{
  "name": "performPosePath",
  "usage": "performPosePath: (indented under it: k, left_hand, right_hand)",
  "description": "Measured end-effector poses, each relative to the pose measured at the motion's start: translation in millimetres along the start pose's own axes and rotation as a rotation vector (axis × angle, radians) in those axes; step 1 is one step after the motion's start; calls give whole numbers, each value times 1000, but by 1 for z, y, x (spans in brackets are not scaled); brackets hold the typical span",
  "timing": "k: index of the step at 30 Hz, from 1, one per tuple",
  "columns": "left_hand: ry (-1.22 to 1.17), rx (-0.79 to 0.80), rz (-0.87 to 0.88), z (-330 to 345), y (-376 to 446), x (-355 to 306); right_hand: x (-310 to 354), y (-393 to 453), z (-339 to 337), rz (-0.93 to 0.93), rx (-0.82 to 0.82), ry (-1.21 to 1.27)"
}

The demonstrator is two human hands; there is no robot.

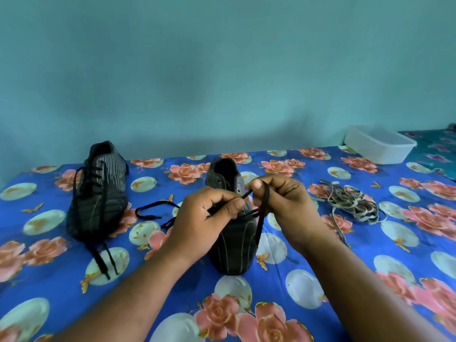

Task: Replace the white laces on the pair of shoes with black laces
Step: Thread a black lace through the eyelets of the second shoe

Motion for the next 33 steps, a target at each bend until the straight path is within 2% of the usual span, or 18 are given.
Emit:
performPosePath:
  k: [4,7,12,15,19,21,24,26,28,33]
  left_hand:
    - [-41,-113,-19,-14,-4,4]
    - [-5,-211,19,-24,-6,3]
    - [-94,-445,-18,-48,-12,17]
    - [-182,-588,-49,-68,-16,32]
    - [-20,-482,-120,-63,-10,39]
    - [206,-454,-139,-58,-10,36]
    - [519,-330,27,-39,-4,8]
    - [538,-170,130,-13,-2,-11]
    - [533,-100,129,4,-3,-16]
    - [437,-163,100,-3,-1,-8]
  right_hand:
    - [2,-1,-33,16,-206,-48]
    - [-1,-4,-50,40,-301,17]
    - [-5,-4,-59,55,-335,127]
    - [-6,-3,-60,88,-302,62]
    - [-4,0,-46,76,-172,-78]
    - [0,0,-41,46,-160,-126]
    - [3,1,-25,-6,-119,-138]
    - [2,0,-13,-27,-92,-106]
    - [-1,-1,-4,-38,-76,-82]
    - [-5,0,-2,-25,-85,-111]
Point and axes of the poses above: each hand's wrist, its own y-axis towards the middle knuckle, its own z-axis out of the palm, x = y × z, the point moved 9 cm from there along y, towards the middle knuckle, and after that the axes turned 10 degrees about x, right-handed, at the moved point
